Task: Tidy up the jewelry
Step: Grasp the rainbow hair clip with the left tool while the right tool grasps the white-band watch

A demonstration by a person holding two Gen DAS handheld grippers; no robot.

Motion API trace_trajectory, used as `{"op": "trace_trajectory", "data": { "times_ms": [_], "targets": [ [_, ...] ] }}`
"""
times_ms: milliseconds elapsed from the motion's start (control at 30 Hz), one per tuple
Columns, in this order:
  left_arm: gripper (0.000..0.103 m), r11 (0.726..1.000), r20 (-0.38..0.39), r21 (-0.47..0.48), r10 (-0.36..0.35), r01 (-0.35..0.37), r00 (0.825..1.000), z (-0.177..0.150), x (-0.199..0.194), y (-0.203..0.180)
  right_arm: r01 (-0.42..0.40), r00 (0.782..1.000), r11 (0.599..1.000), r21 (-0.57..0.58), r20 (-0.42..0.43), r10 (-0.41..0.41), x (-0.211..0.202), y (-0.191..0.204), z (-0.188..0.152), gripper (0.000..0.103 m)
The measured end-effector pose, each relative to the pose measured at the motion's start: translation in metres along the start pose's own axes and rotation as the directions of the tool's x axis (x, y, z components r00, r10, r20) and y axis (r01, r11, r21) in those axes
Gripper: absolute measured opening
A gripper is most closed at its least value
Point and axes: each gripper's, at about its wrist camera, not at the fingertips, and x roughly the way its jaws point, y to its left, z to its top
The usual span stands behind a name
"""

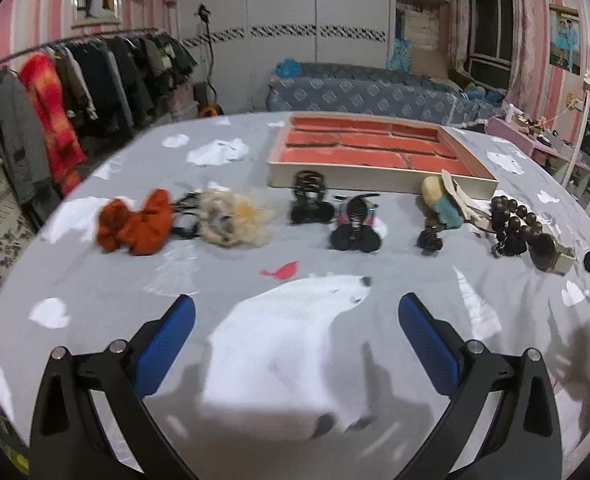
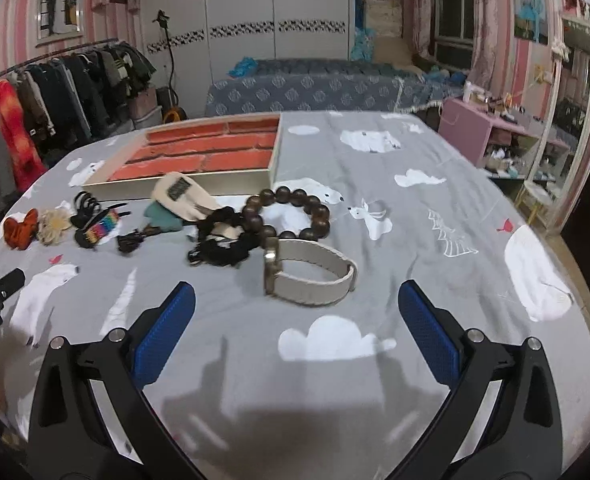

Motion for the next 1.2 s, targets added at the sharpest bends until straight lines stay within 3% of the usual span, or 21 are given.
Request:
{"op": "trace_trajectory", "data": {
  "times_ms": [200, 400, 533, 667, 700, 800, 867, 1067, 1200],
  "targets": [
    [0.099, 0.996, -0.027, 0.074, 0.052, -0.05, 0.998, 0.015, 0.034, -0.025, 0.0, 0.996, 1.0, 0.007, -0.092, 0.001, 0.045, -0.008, 0.011, 0.098],
    [0.099, 0.997, -0.087, 0.06, 0.048, -0.043, 0.995, 0.031, 0.071, -0.032, -0.008, 0.985, 0.999, -0.036, -0.174, 0.002, 0.081, -0.007, 0.018, 0.098],
    [0.099, 0.997, -0.109, 0.042, 0.061, -0.057, 0.992, 0.041, 0.091, -0.031, -0.015, 0.979, 0.999, -0.045, -0.206, 0.005, 0.095, -0.008, 0.021, 0.078],
    [0.098, 0.998, -0.152, 0.037, 0.056, -0.051, 0.987, 0.047, 0.11, -0.029, -0.036, 0.975, 0.999, -0.036, -0.222, 0.027, 0.105, -0.012, 0.024, 0.074],
    [0.096, 0.999, -0.166, 0.027, 0.039, -0.035, 0.985, 0.047, 0.114, -0.027, -0.038, 0.974, 0.999, -0.036, -0.223, 0.029, 0.105, -0.012, 0.024, 0.073],
    [0.069, 1.0, -0.178, 0.023, -0.006, 0.01, 0.984, 0.046, 0.117, -0.027, -0.049, 0.975, 0.998, -0.038, -0.219, 0.039, 0.107, -0.011, 0.025, 0.068],
    [0.047, 0.999, -0.166, 0.029, -0.022, 0.027, 0.986, 0.045, 0.113, -0.03, -0.057, 0.976, 0.998, -0.039, -0.215, 0.047, 0.105, -0.01, 0.025, 0.058],
    [0.045, 0.997, -0.14, 0.027, -0.069, 0.073, 0.988, 0.043, 0.105, -0.033, -0.058, 0.978, 0.998, -0.026, -0.204, 0.052, 0.1, -0.015, 0.024, 0.034],
    [0.045, 0.995, -0.121, 0.042, -0.089, 0.095, 0.989, 0.041, 0.096, -0.039, -0.064, 0.978, 0.998, -0.006, -0.199, 0.061, 0.095, -0.021, 0.022, 0.027]
  ]
}}
